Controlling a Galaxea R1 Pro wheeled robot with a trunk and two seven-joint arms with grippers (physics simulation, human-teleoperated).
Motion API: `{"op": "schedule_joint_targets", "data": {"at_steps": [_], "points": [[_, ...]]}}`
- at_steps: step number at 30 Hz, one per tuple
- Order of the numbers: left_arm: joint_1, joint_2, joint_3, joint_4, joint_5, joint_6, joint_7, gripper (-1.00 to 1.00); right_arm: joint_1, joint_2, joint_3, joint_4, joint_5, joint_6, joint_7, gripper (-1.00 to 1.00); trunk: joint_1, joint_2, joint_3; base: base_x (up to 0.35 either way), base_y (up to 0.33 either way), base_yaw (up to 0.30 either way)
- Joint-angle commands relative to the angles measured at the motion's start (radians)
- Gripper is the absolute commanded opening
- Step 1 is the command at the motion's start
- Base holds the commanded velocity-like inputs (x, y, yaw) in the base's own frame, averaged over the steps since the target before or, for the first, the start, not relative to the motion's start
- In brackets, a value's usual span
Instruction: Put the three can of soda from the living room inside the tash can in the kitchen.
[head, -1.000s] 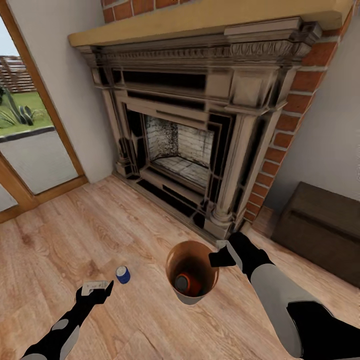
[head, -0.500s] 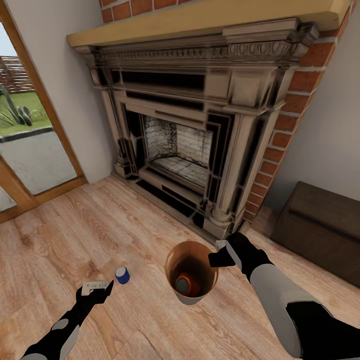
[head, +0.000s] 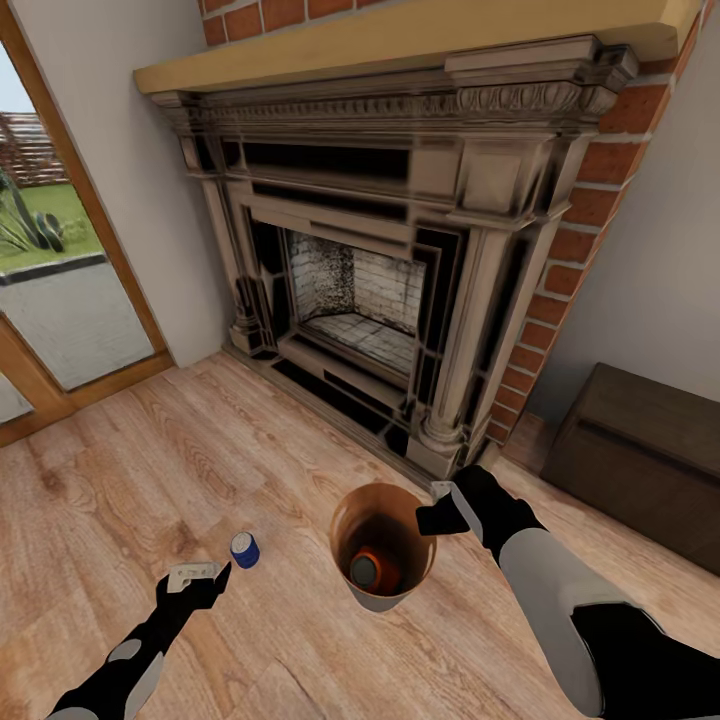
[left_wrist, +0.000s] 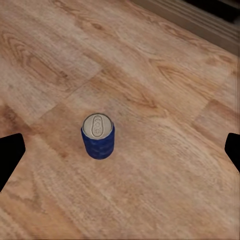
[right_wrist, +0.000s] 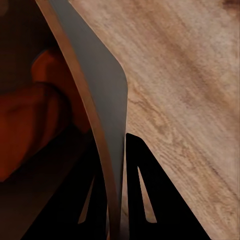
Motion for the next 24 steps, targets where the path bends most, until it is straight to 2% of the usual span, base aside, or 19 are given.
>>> {"op": "schedule_joint_targets", "data": {"at_steps": [1, 24], "points": [[0.000, -0.001, 0.000, 0.001, 0.000, 0.000, 0.000, 1.00, 0.000, 0.001, -0.003, 0.000, -0.031, 0.003, 0.008, -1.00, 0.000, 0.000, 0.000, 0.000, 0.000, 0.000], [0.000, -0.004, -0.001, 0.005, 0.000, 0.000, 0.000, 1.00, 0.000, 0.002, -0.003, 0.000, -0.031, 0.003, 0.007, -1.00, 0.000, 0.000, 0.000, 0.000, 0.000, 0.000]]}}
